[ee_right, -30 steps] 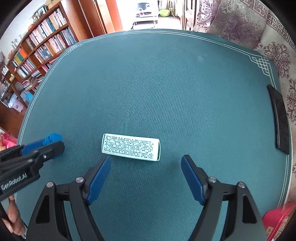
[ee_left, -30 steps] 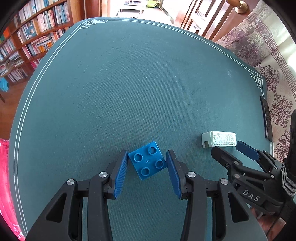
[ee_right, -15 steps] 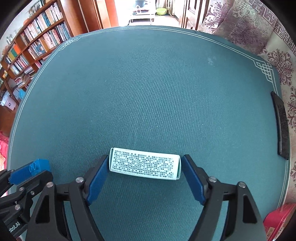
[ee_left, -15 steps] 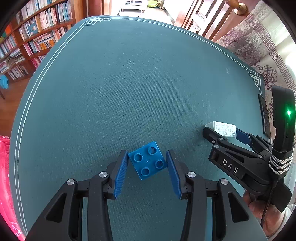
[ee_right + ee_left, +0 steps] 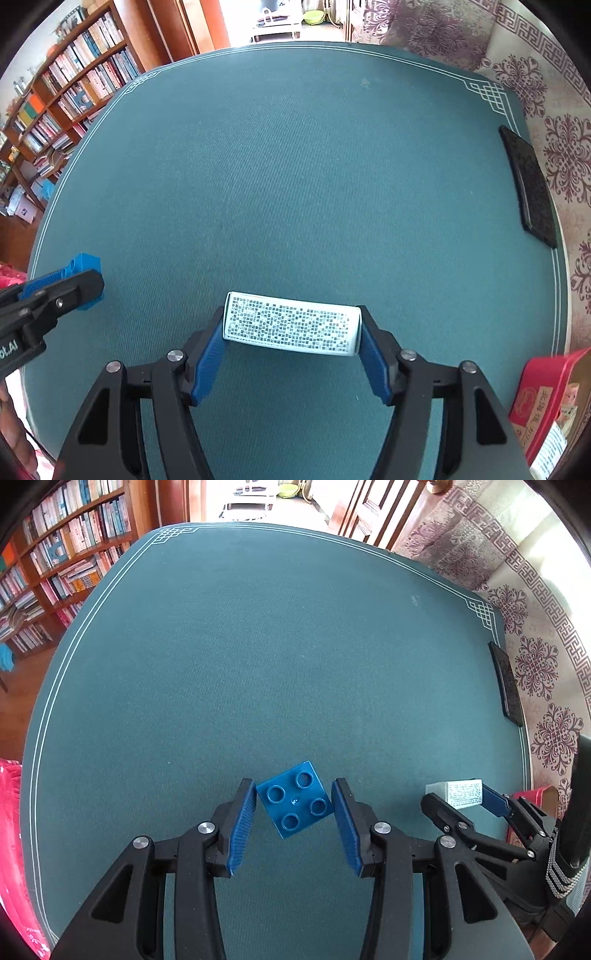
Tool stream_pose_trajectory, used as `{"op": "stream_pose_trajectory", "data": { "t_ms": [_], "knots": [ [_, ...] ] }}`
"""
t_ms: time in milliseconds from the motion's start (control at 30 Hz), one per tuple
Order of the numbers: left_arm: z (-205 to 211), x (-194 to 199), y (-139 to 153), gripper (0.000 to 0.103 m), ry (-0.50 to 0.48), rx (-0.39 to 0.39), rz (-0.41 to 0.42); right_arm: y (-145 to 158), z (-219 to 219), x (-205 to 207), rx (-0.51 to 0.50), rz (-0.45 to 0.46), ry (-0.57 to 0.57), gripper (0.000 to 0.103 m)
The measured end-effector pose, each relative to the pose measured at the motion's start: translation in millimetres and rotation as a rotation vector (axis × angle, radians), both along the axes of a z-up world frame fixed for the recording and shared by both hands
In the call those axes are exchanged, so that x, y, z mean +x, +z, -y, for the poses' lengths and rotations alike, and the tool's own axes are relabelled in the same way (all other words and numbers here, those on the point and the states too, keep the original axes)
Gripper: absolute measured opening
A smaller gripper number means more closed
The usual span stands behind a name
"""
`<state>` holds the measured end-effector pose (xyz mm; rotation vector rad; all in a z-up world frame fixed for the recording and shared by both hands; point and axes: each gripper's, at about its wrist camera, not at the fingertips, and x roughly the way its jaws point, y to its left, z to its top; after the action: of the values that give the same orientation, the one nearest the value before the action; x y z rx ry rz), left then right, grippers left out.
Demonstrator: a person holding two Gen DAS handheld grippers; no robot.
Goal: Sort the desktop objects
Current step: 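Carry the blue brick and pale blue box over the tin box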
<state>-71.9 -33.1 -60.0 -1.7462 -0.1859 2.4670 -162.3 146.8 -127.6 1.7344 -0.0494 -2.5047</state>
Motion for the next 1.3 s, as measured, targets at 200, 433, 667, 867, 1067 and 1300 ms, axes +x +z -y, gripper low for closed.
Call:
{"op": "stream_pose_trajectory", "data": {
  "t_ms": [200, 433, 667, 867, 1067, 1300],
  "knots": [
    [-49, 25, 14, 0.046, -0.083, -0.007, -0.008, 32, -41, 56, -0.038, -0.048, -0.041, 0.069],
    [-127, 52, 34, 0.046, -0.221, -0.007, -0.032, 53, -70, 118, -0.042, -0.096, -0.119, 0.07],
    [-206, 74, 44, 0.046, -0.34, -0.006, -0.05, 67, -163, 189, -0.038, -0.077, -0.234, 0.07],
    [-245, 108, 55, 0.046, -0.417, -0.005, -0.058, 66, -208, 233, -0.026, -0.074, -0.307, 0.07],
    [-284, 127, 61, 0.046, -0.471, -0.001, -0.071, 72, -239, 258, -0.015, -0.098, -0.351, 0.07],
    [-314, 141, 65, 0.046, -0.508, 0.011, -0.078, 78, -255, 279, 0.005, -0.116, -0.35, 0.07]
  ]
}}
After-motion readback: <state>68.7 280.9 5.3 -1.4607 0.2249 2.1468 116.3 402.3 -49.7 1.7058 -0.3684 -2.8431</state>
